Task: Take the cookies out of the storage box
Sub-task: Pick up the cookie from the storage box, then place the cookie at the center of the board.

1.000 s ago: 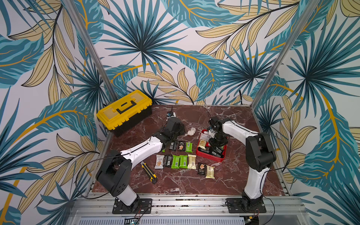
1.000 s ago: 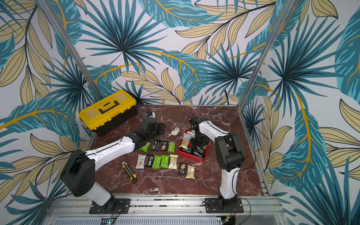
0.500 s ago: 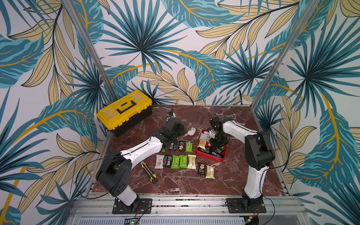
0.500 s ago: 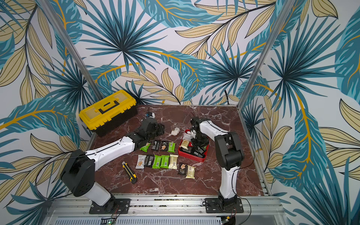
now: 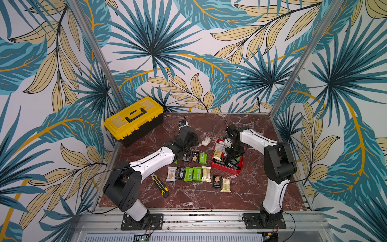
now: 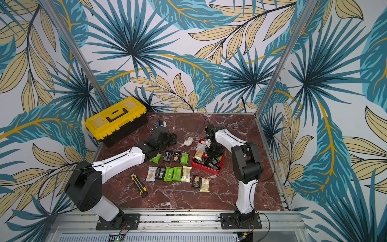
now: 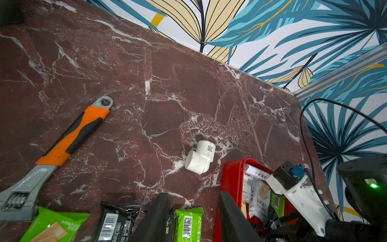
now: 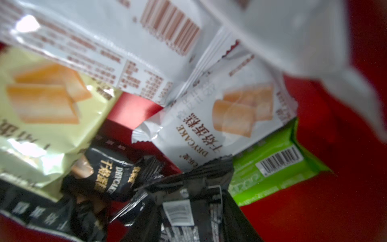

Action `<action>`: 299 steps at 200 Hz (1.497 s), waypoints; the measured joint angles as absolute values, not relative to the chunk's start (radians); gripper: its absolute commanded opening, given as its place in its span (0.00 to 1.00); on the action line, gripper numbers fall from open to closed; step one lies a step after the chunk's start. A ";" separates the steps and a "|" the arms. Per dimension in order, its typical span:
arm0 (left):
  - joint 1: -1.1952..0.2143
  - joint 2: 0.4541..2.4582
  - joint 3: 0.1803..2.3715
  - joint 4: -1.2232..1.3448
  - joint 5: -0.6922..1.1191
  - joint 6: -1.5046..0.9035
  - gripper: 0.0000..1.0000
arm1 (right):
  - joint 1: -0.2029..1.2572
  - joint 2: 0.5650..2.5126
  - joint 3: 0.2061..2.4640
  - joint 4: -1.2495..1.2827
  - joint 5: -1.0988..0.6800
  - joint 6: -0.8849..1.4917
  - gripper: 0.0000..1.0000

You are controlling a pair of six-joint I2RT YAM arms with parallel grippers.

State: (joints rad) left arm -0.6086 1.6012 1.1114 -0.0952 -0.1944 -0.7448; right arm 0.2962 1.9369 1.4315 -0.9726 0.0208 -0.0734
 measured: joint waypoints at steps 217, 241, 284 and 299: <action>-0.607 1.600 1.088 -0.094 -0.157 -0.809 0.46 | 0.564 1.295 0.816 -0.882 -0.015 0.616 0.41; -0.607 1.590 1.071 -0.095 -0.153 -0.816 0.48 | 0.565 1.298 0.767 -0.839 0.023 0.677 0.41; -0.607 1.582 1.066 -0.094 -0.152 -0.817 0.51 | 0.565 1.353 0.731 -0.757 0.051 0.719 0.49; -0.607 1.578 1.066 -0.096 -0.153 -0.815 0.53 | 0.565 1.357 0.722 -0.726 0.059 0.722 0.54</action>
